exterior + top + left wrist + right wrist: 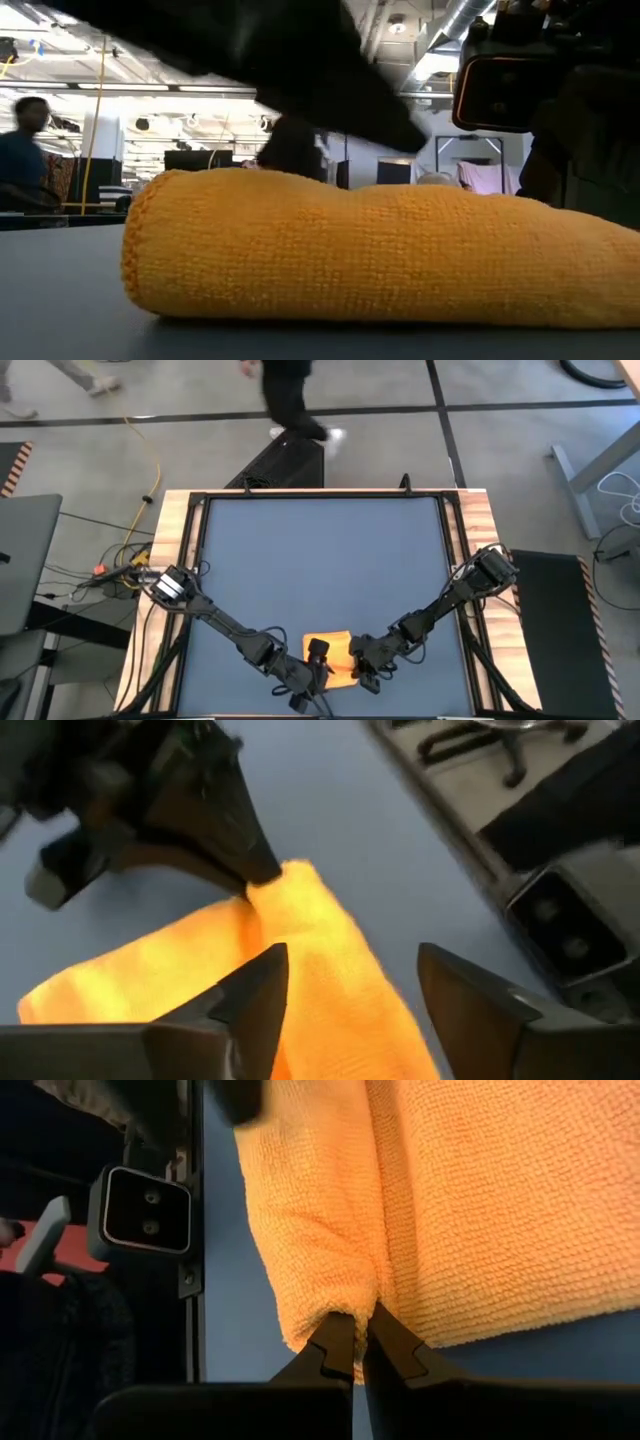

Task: Roll towel into tight, uniform cylinder
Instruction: Roll the orange microfiber towel

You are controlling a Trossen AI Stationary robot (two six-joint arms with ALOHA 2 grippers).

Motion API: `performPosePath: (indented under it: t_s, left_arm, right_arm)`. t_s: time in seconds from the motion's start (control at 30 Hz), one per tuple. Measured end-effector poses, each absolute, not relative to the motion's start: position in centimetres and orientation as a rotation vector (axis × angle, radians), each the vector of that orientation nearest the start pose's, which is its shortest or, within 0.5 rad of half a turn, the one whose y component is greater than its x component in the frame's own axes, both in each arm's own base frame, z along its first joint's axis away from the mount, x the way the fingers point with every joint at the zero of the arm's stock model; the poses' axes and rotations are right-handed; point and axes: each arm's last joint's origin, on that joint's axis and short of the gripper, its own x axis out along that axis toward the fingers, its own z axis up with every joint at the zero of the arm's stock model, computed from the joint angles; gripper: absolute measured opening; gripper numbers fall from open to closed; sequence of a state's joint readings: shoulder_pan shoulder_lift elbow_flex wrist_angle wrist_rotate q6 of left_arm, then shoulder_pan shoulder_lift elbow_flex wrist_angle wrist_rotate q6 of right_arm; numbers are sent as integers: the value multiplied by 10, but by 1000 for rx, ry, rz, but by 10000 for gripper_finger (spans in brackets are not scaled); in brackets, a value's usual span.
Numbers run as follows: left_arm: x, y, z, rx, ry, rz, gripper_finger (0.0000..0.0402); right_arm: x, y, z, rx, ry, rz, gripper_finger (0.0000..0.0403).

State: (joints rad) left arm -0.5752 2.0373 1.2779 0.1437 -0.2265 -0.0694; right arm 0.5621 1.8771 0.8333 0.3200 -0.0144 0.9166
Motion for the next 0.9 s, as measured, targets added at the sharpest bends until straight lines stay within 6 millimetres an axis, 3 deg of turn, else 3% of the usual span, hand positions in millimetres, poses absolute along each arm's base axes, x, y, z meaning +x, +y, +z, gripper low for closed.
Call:
performPosePath:
  t_s: [0.13, 0.33, 0.67, 0.9]
  left_arm:
    - [373, -240, 153, 225, 604, -280, 231]
    - [372, -241, 155, 200, 668, -176, 233]
    - [363, -250, 152, 186, 691, -162, 233]
    - [366, -251, 132, 150, 733, -153, 233]
  right_arm:
    - [294, 186, 110, 654, 888, 184, 25]
    - [294, 185, 110, 656, 889, 180, 25]
    - [294, 185, 110, 669, 883, 170, 25]
    - [294, 185, 110, 674, 881, 167, 25]
